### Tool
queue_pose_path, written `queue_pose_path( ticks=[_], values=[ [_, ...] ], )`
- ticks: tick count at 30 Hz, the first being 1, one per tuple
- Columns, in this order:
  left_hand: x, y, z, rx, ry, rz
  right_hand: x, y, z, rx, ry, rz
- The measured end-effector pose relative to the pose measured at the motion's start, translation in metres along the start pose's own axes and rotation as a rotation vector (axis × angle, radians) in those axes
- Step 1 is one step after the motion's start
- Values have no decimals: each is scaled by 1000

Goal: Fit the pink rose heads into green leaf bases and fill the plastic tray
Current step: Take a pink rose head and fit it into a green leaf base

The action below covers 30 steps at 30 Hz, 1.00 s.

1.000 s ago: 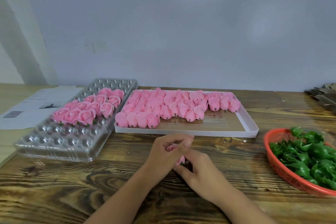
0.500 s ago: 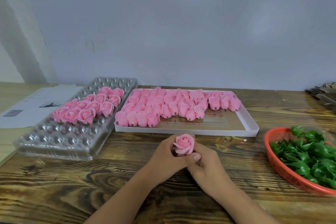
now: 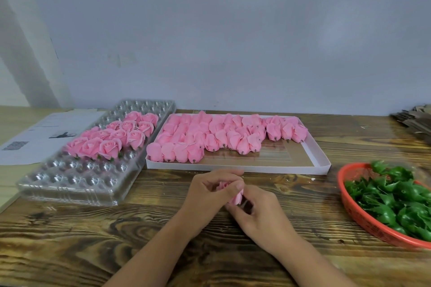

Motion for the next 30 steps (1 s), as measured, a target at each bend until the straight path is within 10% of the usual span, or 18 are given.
queue_pose_path(
  ticks=[30],
  values=[
    [-3, 3, 2, -15, -140, 97, -1, -4, -2, 136, 13, -41]
  ],
)
Point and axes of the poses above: each hand's wrist, its own x-axis towards the middle knuckle, its own y-axis out of the palm, z = x × y, the point moved 3 cm from there along x, towards the middle knuckle, and after that the axes turned 12 degrees about z, right-handed, at the moved point
